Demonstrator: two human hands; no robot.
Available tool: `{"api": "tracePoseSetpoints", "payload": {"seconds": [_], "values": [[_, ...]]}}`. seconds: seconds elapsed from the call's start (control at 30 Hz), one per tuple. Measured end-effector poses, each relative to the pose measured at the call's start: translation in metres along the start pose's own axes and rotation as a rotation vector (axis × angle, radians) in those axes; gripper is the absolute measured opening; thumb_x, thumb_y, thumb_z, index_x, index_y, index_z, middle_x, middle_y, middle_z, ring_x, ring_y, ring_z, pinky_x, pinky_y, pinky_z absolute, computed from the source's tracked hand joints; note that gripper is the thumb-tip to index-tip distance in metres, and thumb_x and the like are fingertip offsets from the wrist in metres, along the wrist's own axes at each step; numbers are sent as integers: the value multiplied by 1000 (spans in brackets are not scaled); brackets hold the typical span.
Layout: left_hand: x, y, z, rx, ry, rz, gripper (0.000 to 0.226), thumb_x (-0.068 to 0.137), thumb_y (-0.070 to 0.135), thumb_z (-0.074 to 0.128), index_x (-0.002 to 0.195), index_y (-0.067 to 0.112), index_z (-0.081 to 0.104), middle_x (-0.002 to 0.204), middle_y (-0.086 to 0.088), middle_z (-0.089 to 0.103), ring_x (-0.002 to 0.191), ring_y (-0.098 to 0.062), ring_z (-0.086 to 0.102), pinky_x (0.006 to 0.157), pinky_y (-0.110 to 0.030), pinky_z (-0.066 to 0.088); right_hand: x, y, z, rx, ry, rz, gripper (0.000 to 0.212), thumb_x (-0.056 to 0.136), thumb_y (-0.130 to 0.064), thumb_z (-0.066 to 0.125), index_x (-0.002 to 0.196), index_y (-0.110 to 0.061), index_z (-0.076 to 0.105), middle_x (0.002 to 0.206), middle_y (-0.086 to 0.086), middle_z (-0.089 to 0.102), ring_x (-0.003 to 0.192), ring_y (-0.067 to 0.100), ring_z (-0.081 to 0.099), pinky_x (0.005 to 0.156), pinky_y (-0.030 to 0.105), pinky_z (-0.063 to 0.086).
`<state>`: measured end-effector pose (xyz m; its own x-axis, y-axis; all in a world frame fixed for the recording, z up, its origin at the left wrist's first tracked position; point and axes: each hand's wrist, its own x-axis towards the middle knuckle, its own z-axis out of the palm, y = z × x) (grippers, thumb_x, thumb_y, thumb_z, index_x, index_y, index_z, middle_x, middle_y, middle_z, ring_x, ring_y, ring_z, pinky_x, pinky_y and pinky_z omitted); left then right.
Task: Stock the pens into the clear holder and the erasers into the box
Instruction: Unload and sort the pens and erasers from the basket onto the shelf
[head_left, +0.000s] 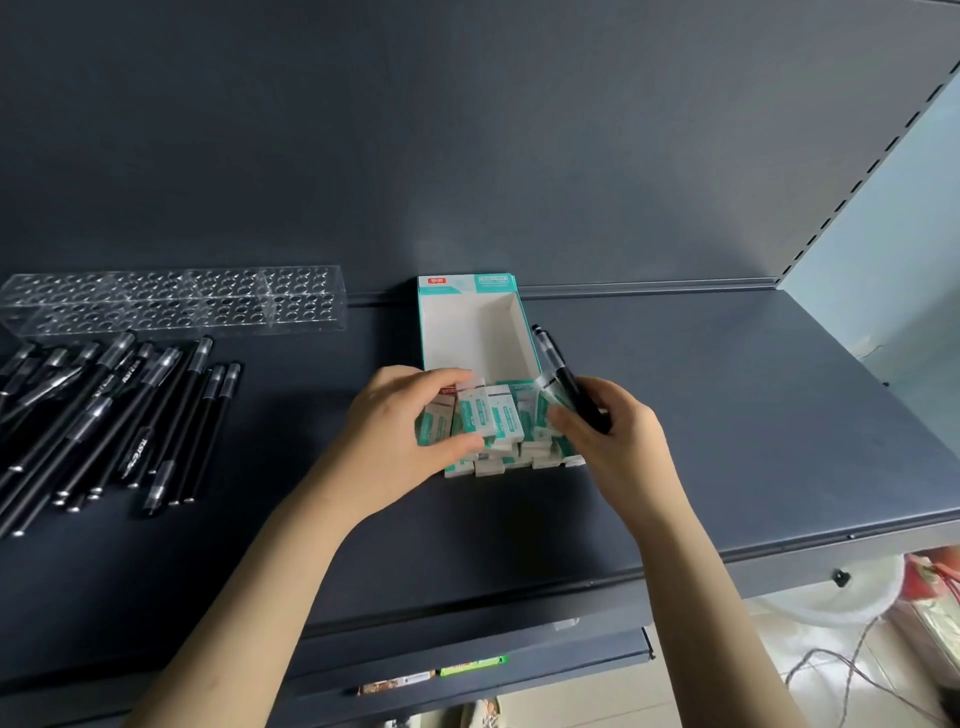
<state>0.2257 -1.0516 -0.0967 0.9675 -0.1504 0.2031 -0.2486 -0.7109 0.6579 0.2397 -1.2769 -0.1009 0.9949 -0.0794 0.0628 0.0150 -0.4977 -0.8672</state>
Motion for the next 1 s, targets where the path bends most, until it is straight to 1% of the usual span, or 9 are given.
{"api": "tracePoseSetpoints", "payload": {"seconds": [0.1, 0.23, 0.37, 0.47, 0.57, 0.63, 0.73, 0.87, 1.0], "values": [[-5, -6, -5, 18, -14, -45, 59, 76, 40, 79, 130, 40, 56, 107, 30, 39, 120, -2, 38, 104, -22, 32, 1, 1, -4, -74, 7, -17, 26, 92, -19, 65, 117, -22, 70, 101, -2, 57, 88, 9, 57, 65, 7, 42], [-6, -7, -6, -2, -57, -81, 57, 78, 41, 76, 131, 44, 53, 124, 16, 42, 124, -3, 38, 108, -23, 32, 4, 1, -5, -133, 39, -27, 18, 91, -17, 66, 107, -18, 74, 94, 5, 59, 80, 12, 56, 59, 8, 39], [-5, 6, 0, 15, -66, -71, 58, 79, 41, 77, 132, 42, 54, 123, 16, 42, 125, -4, 38, 112, -26, 32, 6, 0, -6, -184, 117, -5, 21, 90, -17, 64, 108, -21, 74, 96, 5, 57, 79, 4, 52, 62, 2, 36], [-5, 13, 4, 58, -53, -44, 60, 79, 42, 76, 134, 39, 53, 123, 14, 45, 125, -5, 38, 108, -24, 30, 6, -1, -7, -187, 92, 17, 22, 88, -19, 65, 107, -23, 74, 97, 3, 59, 82, 12, 54, 61, 6, 37], [-7, 12, 3, 57, -60, -23, 66, 78, 41, 77, 138, 36, 51, 115, 27, 40, 124, -5, 37, 107, -22, 30, 4, -3, -7, -173, 44, 6, 21, 88, -23, 66, 107, -26, 75, 92, 0, 57, 83, 13, 56, 58, 11, 37], [-7, 10, 2, 52, -35, 5, 64, 78, 42, 77, 136, 32, 53, 125, 31, 45, 124, -5, 37, 107, -24, 32, 3, -2, -7, -138, 39, -5, 21, 90, -26, 67, 109, -25, 75, 92, 0, 56, 81, 11, 58, 56, 8, 39], [-4, 6, 1, 60, 24, 17, 56, 81, 41, 74, 133, 28, 57, 141, 16, 50, 125, -10, 41, 107, -26, 32, -1, -2, -6, -37, 51, 13, 21, 90, -24, 67, 110, -26, 75, 93, 2, 65, 78, 14, 65, 60, 16, 44], [-1, 7, 1, 31, 85, 19, 43, 87, 34, 69, 127, 23, 62, 138, 12, 54, 125, -10, 44, 104, -19, 29, -4, -1, -4, 86, 110, 60, 20, 92, -17, 63, 108, -21, 75, 75, -8, 69, 52, 2, 56, 51, 18, 41], [2, 10, 1, -25, 185, 17, 27, 90, 25, 67, 116, 21, 68, 127, 12, 62, 119, -11, 51, 99, -16, 35, -6, 1, -10, 332, 136, 153, 20, 96, -11, 58, 110, -12, 73, 76, 1, 70, 50, 3, 54, 48, 17, 42]]}}
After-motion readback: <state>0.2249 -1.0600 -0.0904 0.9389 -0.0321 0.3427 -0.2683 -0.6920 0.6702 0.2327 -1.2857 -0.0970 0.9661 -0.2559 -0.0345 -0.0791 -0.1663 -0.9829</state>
